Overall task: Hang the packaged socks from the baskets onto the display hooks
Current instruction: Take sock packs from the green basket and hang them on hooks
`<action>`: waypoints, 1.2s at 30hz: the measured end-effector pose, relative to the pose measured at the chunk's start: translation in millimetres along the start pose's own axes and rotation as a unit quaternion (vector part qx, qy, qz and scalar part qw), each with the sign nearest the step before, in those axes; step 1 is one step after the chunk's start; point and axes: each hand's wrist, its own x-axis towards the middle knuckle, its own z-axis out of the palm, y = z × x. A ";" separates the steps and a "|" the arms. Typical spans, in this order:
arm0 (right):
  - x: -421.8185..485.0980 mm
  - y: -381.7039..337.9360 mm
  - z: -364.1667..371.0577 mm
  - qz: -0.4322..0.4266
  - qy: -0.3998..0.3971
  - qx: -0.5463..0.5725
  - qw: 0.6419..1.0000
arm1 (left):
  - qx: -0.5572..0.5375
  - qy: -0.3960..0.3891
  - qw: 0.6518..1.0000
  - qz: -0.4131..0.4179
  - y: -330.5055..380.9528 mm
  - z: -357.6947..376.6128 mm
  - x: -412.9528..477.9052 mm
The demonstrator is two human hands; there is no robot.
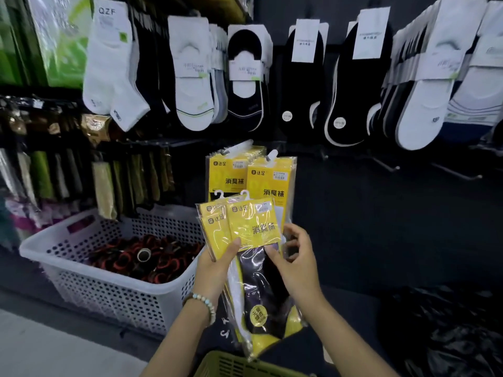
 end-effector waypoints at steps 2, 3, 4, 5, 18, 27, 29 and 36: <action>11.0 -2.4 3.3 0.054 -0.023 0.066 0.996 | -0.001 -0.010 1.000 0.004 5.2 -1.5 3.4; 16.0 -3.8 5.8 0.076 -0.044 0.106 0.990 | 0.007 -0.013 1.000 0.012 7.0 -1.6 5.7; 19.9 -5.5 7.9 0.092 -0.060 0.141 0.984 | 0.016 -0.014 1.000 0.023 8.6 -1.5 8.4; 23.0 -7.6 9.4 0.102 -0.068 0.166 0.979 | 0.026 -0.012 0.999 0.033 10.4 -1.7 11.5; 101.6 -19.0 14.4 0.016 0.027 0.146 0.989 | 0.111 0.176 0.969 0.132 47.5 -51.2 63.2; 132.7 10.9 29.8 -0.036 0.077 0.104 0.991 | 0.104 0.184 0.959 0.186 50.8 -61.2 82.1; 146.1 16.4 30.3 -0.036 0.086 0.094 0.991 | 0.096 0.176 0.962 0.185 50.2 -60.1 86.3; 187.6 34.2 28.9 -0.004 0.102 0.059 0.993 | 0.090 0.137 0.968 0.188 48.6 -51.9 92.7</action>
